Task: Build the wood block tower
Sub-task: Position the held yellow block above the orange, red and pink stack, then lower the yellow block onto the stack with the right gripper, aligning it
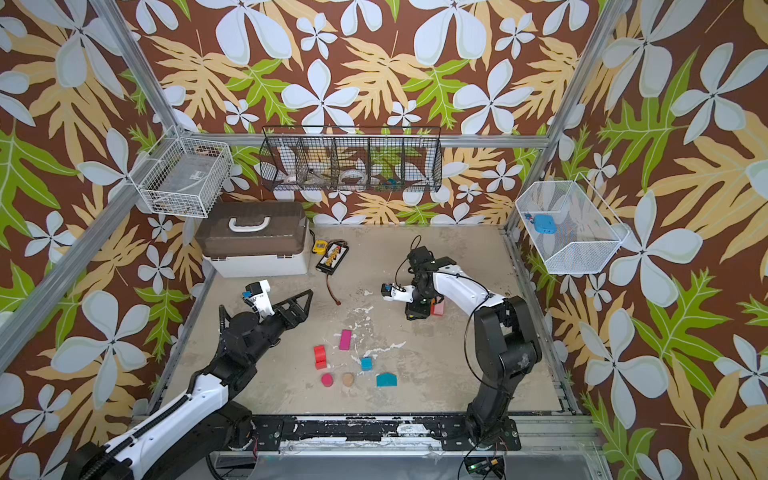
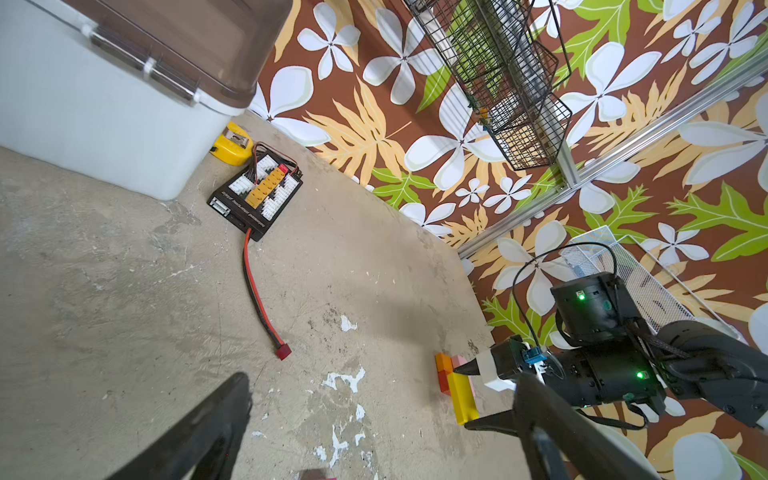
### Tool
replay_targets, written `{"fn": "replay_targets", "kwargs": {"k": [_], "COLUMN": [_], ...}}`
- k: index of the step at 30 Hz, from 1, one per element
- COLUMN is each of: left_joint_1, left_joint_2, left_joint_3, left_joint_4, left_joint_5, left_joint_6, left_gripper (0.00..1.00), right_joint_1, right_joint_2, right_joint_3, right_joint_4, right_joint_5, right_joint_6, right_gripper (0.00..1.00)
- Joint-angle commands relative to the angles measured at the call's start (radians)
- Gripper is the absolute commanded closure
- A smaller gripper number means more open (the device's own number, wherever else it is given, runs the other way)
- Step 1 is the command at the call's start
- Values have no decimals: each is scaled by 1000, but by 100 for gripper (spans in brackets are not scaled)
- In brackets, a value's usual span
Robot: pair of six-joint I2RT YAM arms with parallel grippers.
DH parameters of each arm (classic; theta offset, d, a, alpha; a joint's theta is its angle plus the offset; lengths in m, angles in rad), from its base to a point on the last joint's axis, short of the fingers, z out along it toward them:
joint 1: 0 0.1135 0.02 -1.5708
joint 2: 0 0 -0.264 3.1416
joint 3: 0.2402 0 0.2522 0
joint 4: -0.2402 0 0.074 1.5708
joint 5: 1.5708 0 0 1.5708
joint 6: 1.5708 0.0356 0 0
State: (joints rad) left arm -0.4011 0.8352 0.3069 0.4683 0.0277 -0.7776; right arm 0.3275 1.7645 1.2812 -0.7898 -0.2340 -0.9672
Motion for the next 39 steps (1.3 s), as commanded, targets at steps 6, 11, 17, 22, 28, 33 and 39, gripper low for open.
{"fn": "replay_targets", "kwargs": {"k": [6,11,17,22,28,33,39], "left_joint_1": [-1,-1,-1,-1,-1,-1,-1], "left_joint_2": [-19,-37,-28,-20,-22,-25,-26], "left_joint_3": [5,4,5,6,8,9,9], "left_joint_4": [18,12,14,18,15,11,6], "left_joint_5": [-10,-18,-20,-22,-25,-30,-35], "left_joint_6": [14,18,18,20,24,31,35], "left_gripper": [0,0,0,0,0,0,0], "right_joint_1": [-121,-174,-202,-217,-222,-231,-237], "right_joint_2": [-124,-123,-46,25,94,119,102], "right_joint_3": [-122,-106,-92,-55,-25,-6,-34], "right_joint_4": [168,182,182,161,153,149,177], "right_joint_5": [-156,-244,-258,-256,-241,-243,-232], "right_joint_6": [-194,-247,-265,-259,-244,-234,-234], "right_gripper": [100,100,100,94,94,93,90]}}
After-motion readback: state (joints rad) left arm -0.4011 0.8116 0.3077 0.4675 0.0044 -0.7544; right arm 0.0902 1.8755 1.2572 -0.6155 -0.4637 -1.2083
